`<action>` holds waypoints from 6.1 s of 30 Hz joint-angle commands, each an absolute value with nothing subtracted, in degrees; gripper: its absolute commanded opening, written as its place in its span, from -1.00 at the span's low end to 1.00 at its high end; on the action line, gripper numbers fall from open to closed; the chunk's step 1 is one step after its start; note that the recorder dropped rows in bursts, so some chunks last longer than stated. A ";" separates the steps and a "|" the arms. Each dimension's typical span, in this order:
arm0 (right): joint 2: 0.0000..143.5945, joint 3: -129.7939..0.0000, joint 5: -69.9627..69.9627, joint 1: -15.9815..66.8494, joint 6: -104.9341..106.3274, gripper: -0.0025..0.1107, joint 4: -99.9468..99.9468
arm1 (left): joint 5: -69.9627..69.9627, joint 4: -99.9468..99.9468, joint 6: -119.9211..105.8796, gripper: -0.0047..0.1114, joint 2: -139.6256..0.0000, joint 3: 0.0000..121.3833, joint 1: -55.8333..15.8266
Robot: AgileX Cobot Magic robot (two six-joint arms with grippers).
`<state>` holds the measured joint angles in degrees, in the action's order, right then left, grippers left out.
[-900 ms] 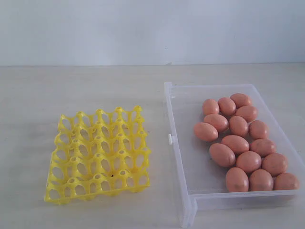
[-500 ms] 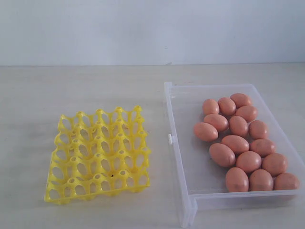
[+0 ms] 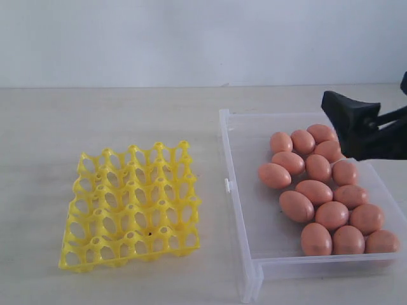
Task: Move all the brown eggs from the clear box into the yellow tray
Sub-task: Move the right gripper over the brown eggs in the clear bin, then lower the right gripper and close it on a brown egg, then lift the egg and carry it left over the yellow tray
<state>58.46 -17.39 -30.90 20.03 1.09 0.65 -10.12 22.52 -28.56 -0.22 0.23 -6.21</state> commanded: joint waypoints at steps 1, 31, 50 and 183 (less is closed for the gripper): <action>69.52 -23.68 -28.23 19.95 3.62 0.75 8.75 | -10.09 22.90 -28.11 0.42 0.00 0.00 -6.59; 77.99 -37.02 -5.22 24.56 4.56 0.12 4.66 | -10.09 22.90 -28.11 0.42 0.00 0.00 -6.59; 94.09 -60.18 37.60 24.56 18.84 0.11 5.46 | -10.09 22.90 -28.11 0.42 0.00 0.00 -6.59; 121.74 -56.03 -69.96 43.66 -17.22 -0.96 -16.01 | -10.09 22.90 -28.11 0.42 0.00 0.00 -6.59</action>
